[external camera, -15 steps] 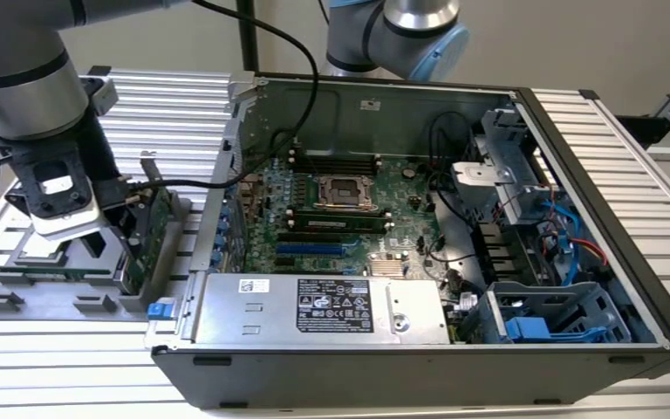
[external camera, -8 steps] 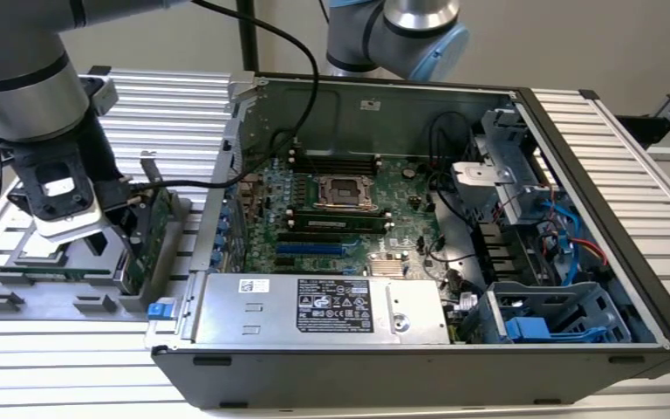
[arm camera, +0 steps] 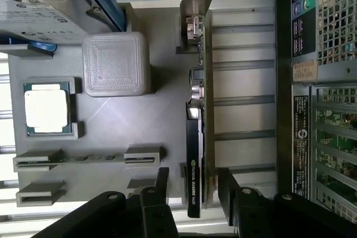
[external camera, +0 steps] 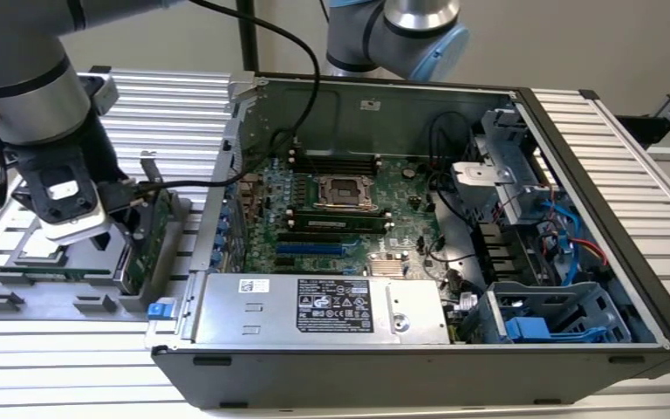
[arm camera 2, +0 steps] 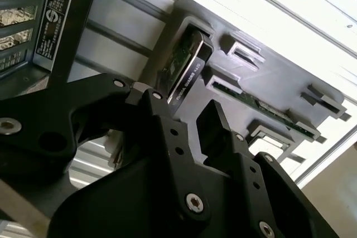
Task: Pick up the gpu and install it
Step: 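Pick up the gpu and move the gpu toward the slot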
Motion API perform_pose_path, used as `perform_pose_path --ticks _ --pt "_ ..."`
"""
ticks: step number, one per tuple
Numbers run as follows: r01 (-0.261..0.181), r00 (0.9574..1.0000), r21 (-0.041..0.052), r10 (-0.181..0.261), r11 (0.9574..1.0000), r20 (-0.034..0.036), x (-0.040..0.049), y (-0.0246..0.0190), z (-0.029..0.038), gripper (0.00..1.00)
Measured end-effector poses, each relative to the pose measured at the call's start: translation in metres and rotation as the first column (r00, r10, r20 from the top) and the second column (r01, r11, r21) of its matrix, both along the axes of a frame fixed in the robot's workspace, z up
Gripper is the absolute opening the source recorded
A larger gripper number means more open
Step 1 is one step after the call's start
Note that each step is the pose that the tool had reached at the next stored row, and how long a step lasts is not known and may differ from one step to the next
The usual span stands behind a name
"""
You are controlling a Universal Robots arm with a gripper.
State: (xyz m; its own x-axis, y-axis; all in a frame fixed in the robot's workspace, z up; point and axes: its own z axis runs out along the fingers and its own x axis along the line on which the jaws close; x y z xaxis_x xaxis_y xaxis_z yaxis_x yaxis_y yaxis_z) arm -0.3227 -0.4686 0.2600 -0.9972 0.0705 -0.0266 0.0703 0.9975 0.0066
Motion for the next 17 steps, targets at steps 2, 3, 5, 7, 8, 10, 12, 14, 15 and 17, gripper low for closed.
perform_pose_path --ticks 2,3,5,7,8,10,12,14,15,17 --pt "0.000 1.0000 0.0049 0.000 1.0000 0.0002 0.0002 0.0007 -0.0010 1.00" --pt "0.000 1.0000 0.0051 0.000 1.0000 0.0002 0.0004 0.0014 -0.0016 1.00" --pt "0.000 1.0000 0.0053 0.000 1.0000 0.0003 0.0010 0.0035 -0.0031 1.00" --pt "0.000 1.0000 0.0053 0.000 1.0000 0.0004 0.0015 0.0062 -0.0042 1.00" --pt "0.000 1.0000 0.0053 0.000 1.0000 0.0005 0.0018 0.0077 -0.0046 1.00" --pt "0.000 1.0000 0.0053 0.000 1.0000 0.0007 0.0026 0.0108 -0.0052 1.00" --pt "0.000 1.0000 0.0054 0.000 1.0000 0.0010 0.0031 0.0142 -0.0059 1.00" --pt "0.000 1.0000 0.0052 0.000 1.0000 0.0012 0.0032 0.0173 -0.0072 1.00" --pt "0.000 1.0000 0.0053 0.000 1.0000 0.0013 0.0032 0.0188 -0.0080 1.00" --pt "0.000 1.0000 0.0053 0.000 1.0000 0.0013 0.0032 0.0221 -0.0096 1.00"
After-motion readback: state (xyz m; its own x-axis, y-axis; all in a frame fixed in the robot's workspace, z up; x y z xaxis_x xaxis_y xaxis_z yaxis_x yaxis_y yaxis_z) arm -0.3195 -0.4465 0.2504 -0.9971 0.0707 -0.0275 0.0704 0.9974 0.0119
